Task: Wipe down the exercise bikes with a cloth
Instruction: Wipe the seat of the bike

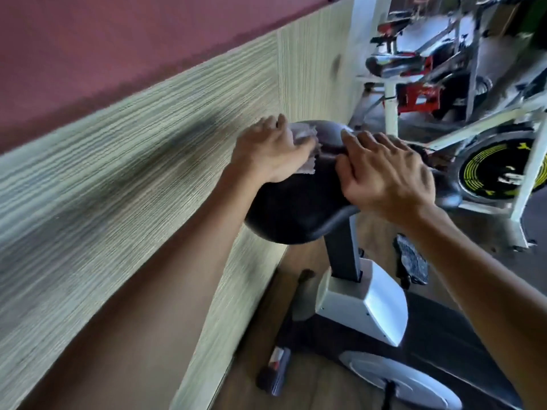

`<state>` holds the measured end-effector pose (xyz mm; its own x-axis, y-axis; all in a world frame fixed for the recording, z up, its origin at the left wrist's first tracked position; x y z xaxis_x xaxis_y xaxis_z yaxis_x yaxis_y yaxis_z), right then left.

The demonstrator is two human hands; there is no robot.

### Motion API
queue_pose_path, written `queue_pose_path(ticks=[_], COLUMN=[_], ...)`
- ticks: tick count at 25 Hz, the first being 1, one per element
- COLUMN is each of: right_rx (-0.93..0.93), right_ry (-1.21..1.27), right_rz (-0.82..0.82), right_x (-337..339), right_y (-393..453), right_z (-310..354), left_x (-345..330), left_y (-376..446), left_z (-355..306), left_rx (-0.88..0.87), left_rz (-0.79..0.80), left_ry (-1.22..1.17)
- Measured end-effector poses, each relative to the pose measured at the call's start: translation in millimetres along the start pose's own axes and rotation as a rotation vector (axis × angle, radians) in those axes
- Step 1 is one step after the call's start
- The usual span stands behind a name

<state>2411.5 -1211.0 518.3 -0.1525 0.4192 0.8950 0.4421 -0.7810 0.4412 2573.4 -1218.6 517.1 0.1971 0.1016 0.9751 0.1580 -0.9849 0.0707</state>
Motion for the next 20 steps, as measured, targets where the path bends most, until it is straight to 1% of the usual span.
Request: queue_pose_path(ticks=[2, 4, 7, 9, 11, 13, 15, 16, 18, 20], right_rx=[0.008, -0.002, -0.110, -0.196, -0.228, -0.213, -0.193, -0.201, -0.265, -0.393], right_ry=[0.030, 0.136, 0.406, 0.526, 0.575, 0.555, 0.524, 0.546, 0.678, 0.854], right_rz=[0.084, 0.139, 0.218, 0.249, 0.285, 0.345, 0.432, 0.486, 0.575, 0.620], right_x=[-6.2, -6.2, 2.3, 7.0, 4.6, 5.0, 7.6, 12.1, 19.8, 30.6], right_y=[2.6, 2.6, 0.4, -1.6, -4.1, -12.0, -29.3, -42.5, -74.3, -102.6], right_z=[-1.0, -2.2, -11.4, -18.3, -19.9, -16.2, -4.7, 4.2, 19.4, 26.7], left_x=[-1.4, -3.7, -2.6, -1.5, -5.2, -3.7, -1.0, 0.1, -0.7, -0.1], left_y=[-0.8, -14.3, -51.3, -74.1, -90.5, -101.4, -104.1, -104.7, -109.8, -119.4], left_z=[-18.6, -32.1, -44.8, -46.1, -42.5, -43.2, -46.2, -47.2, -49.6, -52.1], left_rx=[-0.074, -0.161, -0.278, -0.359, -0.432, -0.504, -0.554, -0.573, -0.629, -0.696], left_rz=[0.020, -0.009, -0.136, -0.234, -0.279, -0.310, -0.357, -0.369, -0.357, -0.364], left_ry=[0.040, 0.034, -0.038, -0.027, 0.008, 0.009, -0.029, -0.039, -0.015, 0.000])
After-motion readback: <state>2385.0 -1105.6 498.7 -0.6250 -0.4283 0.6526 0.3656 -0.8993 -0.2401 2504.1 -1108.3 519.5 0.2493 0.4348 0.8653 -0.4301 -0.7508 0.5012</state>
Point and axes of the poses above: each hand's wrist, its own y-axis towards the middle knuckle, its own x-axis out of the back of the hand, z = x × y, the point moved 9 cm from there along y, towards the middle knuckle, and after that the axes turned 3 degrees about -y, right-handed, at the moved point
